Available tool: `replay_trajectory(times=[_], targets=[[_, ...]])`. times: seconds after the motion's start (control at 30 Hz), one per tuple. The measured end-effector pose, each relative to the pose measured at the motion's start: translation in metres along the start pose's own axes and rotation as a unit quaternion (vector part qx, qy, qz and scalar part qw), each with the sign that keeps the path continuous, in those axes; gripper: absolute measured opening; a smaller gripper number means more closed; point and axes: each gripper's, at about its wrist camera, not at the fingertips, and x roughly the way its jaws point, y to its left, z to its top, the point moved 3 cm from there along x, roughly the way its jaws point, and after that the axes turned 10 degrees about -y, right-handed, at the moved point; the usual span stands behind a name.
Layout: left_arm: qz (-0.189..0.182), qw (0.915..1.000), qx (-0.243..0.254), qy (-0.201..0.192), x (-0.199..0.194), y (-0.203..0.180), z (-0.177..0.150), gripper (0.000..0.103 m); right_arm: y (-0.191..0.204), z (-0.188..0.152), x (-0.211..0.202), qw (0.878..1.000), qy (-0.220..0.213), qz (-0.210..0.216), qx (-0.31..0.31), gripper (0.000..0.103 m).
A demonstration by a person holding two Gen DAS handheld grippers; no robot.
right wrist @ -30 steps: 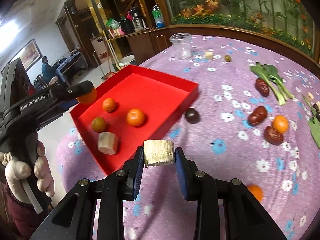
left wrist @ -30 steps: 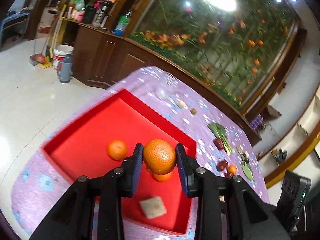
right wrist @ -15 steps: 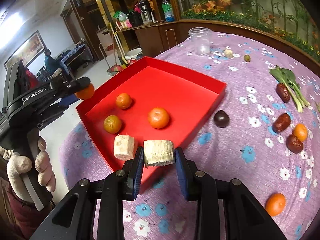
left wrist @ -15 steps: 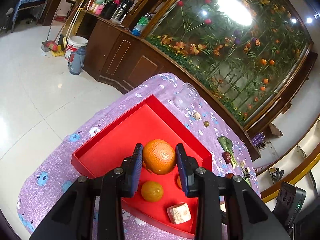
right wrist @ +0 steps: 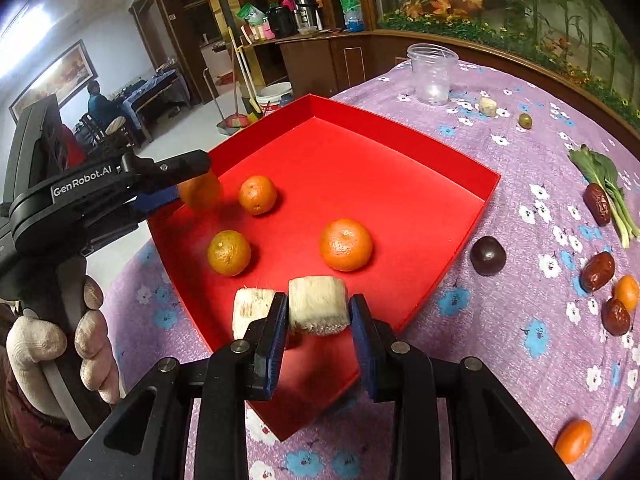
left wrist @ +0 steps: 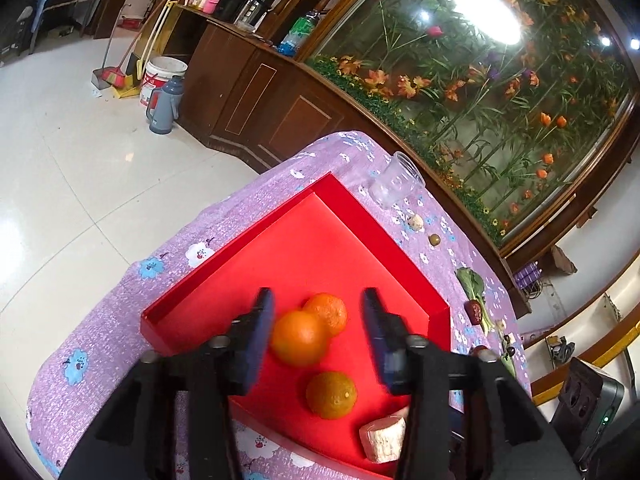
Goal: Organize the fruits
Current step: 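Place orange and white cube into the red tray and open both grippers, then move both grippers back toward the dates and last orange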
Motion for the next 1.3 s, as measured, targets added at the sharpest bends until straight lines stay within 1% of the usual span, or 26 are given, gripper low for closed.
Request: replay_trajectory(times=[0.03,0.07,0.1,0.13,0.2,0.3,0.4,0.57,0.7,0.8,0.97,1.13,1.3], targets=[[0.001,1.0000,0.000,-0.001,-0.001,0.000,0.001,0.055,-0.001,0.001,0.001,1.000,-0.001,0.003,0.002,0.040],[0.002,1.0000,0.000,-0.003,-0.001,-0.001,0.001,0.056,-0.001,0.001,0.001,1.000,-0.002,0.003,0.003,0.044],[0.003,1.0000,0.000,-0.004,-0.001,-0.001,0.002,0.057,-0.002,0.001,0.001,1.000,-0.005,0.000,0.002,0.050],[0.002,1.0000,-0.004,-0.003,-0.001,-0.001,0.002,0.058,-0.003,0.002,0.001,1.000,-0.007,-0.001,0.002,0.053],[0.003,0.9999,-0.010,-0.003,-0.002,0.000,0.002,0.062,-0.003,0.002,-0.001,1.000,-0.010,0.000,0.005,0.053],[0.007,0.9998,-0.016,-0.004,-0.004,0.001,0.003,0.063,-0.007,0.002,-0.003,1.000,-0.012,0.001,0.014,0.054],[0.008,0.9997,-0.020,-0.007,-0.009,-0.001,0.004,0.067,-0.013,0.003,-0.009,0.999,-0.019,0.004,0.029,0.056],[0.007,0.9998,-0.015,-0.009,-0.018,-0.011,0.003,0.068,-0.020,0.003,-0.026,0.998,-0.037,0.001,0.043,0.060],[0.001,1.0000,-0.003,-0.009,-0.025,-0.025,0.001,0.070,-0.035,0.001,-0.046,0.996,-0.059,-0.010,0.064,0.064],[-0.004,0.9999,0.011,-0.006,-0.029,-0.039,-0.003,0.073,-0.054,-0.003,-0.065,0.993,-0.076,-0.024,0.085,0.066],[-0.016,0.9991,0.039,0.005,-0.032,-0.069,-0.015,0.074,-0.092,-0.016,-0.095,0.986,-0.099,-0.052,0.123,0.067],[-0.031,0.9968,0.070,0.021,-0.031,-0.102,-0.031,0.074,-0.139,-0.038,-0.129,0.974,-0.119,-0.088,0.168,0.069],[-0.042,0.9932,0.100,0.043,-0.025,-0.131,-0.051,0.074,-0.177,-0.065,-0.155,0.963,-0.128,-0.113,0.210,0.070]])
